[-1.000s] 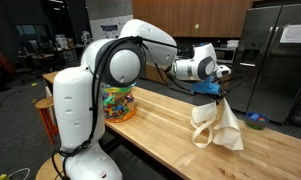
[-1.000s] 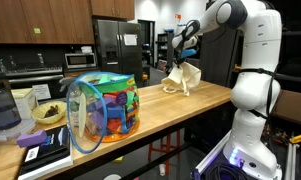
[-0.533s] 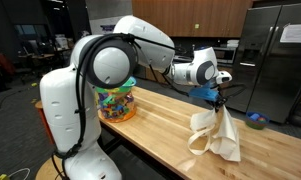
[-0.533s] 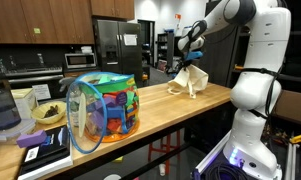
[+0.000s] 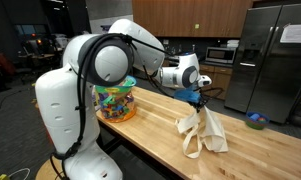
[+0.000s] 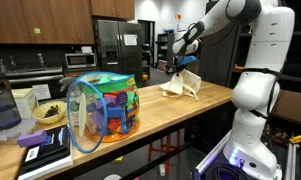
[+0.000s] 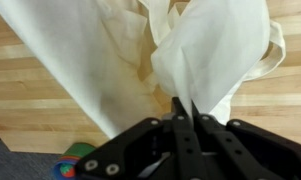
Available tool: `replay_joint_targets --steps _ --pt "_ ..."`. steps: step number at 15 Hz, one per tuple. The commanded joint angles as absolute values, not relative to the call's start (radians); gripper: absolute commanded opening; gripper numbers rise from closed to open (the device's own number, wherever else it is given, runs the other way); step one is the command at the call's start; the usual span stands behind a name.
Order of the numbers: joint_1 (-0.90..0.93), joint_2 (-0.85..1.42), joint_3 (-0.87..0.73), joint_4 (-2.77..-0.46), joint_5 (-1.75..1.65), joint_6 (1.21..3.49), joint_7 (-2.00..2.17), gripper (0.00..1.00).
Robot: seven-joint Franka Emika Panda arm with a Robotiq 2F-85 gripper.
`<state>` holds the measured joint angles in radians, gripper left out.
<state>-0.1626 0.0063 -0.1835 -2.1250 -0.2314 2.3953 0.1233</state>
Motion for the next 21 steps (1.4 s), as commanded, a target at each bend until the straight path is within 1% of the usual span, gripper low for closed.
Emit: replay_joint_targets --steps 1,5,13,21 --pt "-0.144 -0.063 -0.155 -2.221 -0.146 2.377 0.081 0.01" --pt "-0.115 -0.064 -0.124 -2.251 -0.018 2.355 0.022 0.01" --pt "-0.031 0.012 -0.047 -2.165 0.214 2.322 -0.277 0.01" --pt "-0.020 0.101 0.016 -2.049 0.293 2.204 -0.590 0.01"
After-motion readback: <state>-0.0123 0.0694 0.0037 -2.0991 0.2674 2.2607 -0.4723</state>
